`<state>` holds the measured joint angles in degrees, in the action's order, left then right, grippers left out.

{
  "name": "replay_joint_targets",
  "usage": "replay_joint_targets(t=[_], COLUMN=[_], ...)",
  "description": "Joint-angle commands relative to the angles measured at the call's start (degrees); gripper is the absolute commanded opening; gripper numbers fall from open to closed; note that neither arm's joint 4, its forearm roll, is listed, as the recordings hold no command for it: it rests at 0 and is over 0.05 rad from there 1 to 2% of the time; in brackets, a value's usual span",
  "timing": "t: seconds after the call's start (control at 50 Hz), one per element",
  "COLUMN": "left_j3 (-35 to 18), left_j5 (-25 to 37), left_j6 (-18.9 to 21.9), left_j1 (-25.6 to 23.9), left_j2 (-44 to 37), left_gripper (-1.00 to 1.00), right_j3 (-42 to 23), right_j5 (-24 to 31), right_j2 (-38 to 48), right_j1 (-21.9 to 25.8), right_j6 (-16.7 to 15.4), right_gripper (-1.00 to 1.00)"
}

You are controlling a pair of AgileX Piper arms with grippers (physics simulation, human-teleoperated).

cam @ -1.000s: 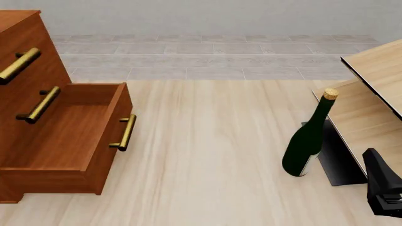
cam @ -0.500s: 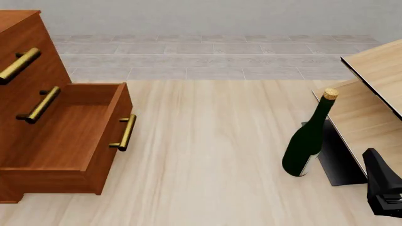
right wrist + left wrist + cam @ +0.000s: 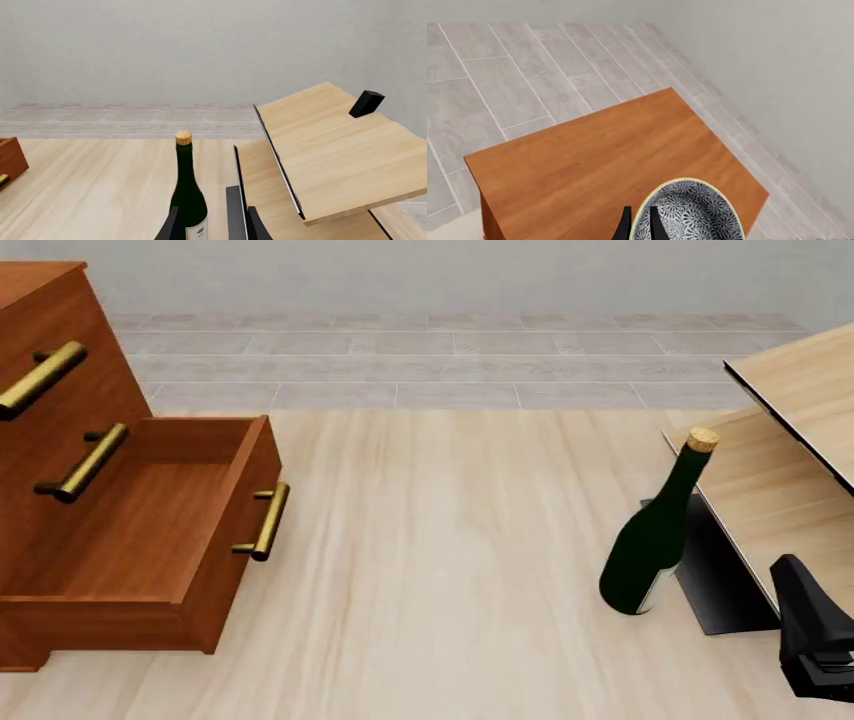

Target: Put the bowl on top of the cabinet.

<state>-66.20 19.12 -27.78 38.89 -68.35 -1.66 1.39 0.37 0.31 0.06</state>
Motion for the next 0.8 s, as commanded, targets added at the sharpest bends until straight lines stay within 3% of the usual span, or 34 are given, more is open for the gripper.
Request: replay_joint_targets(t=[0.02, 0.52, 0.54, 0.8], left_j3=[0.58, 1.61, 1.32, 1.28], left_j5=[-1.24, -1.96, -1.54, -1.73], left_j6=[1.47, 1.13, 2.07, 2.42], left_j1=[0.23, 0.74, 1.36, 1.68], left_j2=[-0.62, -1.36, -1.39, -0.65], left_gripper=[-1.00, -1.00, 1.00, 1.00], right_j3=[0.00, 0.00, 0.00, 0.00], right_j5=[0.00, 0.01, 0.00, 0.00], right_j2=[0.00, 0.00, 0.00, 0.00], right_j1=[0.01, -0.01, -0.01, -0.01], right_j6=[0.00, 0.00, 0.01, 0.00], right_gripper=[1.00, 1.00, 1.00, 1.00])
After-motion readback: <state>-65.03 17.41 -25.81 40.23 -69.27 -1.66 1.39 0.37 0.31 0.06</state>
